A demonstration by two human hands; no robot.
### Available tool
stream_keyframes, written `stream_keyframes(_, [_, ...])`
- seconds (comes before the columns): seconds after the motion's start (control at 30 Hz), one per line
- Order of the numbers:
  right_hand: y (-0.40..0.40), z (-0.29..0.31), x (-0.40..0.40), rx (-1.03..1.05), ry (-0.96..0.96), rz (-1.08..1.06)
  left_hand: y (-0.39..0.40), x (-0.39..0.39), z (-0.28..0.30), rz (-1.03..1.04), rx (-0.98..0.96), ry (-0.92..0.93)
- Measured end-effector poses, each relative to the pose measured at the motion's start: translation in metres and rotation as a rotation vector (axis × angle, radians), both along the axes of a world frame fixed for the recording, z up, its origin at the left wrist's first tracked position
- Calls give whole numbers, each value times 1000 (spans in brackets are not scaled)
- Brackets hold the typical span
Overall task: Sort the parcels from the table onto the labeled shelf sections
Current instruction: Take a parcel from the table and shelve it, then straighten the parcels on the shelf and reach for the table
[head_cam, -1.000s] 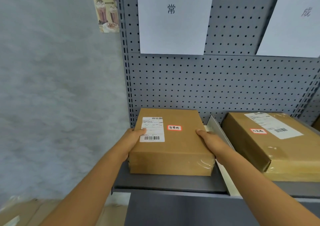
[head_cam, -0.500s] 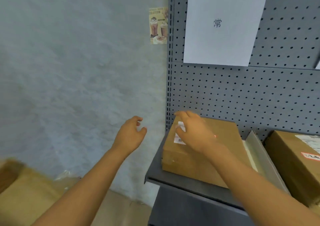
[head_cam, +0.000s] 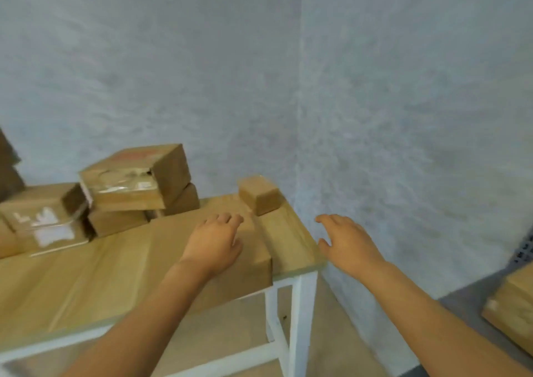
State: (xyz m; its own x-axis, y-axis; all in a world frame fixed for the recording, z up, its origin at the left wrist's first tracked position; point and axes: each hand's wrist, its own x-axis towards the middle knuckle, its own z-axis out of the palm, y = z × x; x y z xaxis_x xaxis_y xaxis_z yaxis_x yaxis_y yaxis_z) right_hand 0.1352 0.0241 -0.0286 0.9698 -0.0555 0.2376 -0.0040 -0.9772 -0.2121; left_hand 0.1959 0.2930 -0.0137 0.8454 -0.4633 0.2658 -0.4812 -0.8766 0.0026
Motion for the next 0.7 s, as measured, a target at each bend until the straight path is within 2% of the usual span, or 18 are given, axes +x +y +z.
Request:
stream_keyframes(0.1, [45, -8, 23, 26, 31, 86, 70, -2, -8, 141, -40, -4])
stream_keyframes(0.2, [85, -16, 42, 185, 44, 134, 124, 5, -20, 293, -97, 36])
stream_keyframes(0.37, [121, -30, 70, 531, 255, 49, 173, 28, -51, 516, -338, 377])
stream_keyframes(0.47, [126, -37, 80, 644, 372, -82, 178, 39, -60, 548, -679, 655])
stream_keyframes(0.57, [128, -44, 86, 685, 418, -164, 173, 44, -63, 474, -917, 887])
stream_keyframes(0.63, [131, -46, 87, 730, 394, -194, 166, 46, -63, 408, -1044, 973])
stream_keyframes(0.7, [136, -46, 85, 778, 372, -223, 160, 49, -63, 403, -1115, 969])
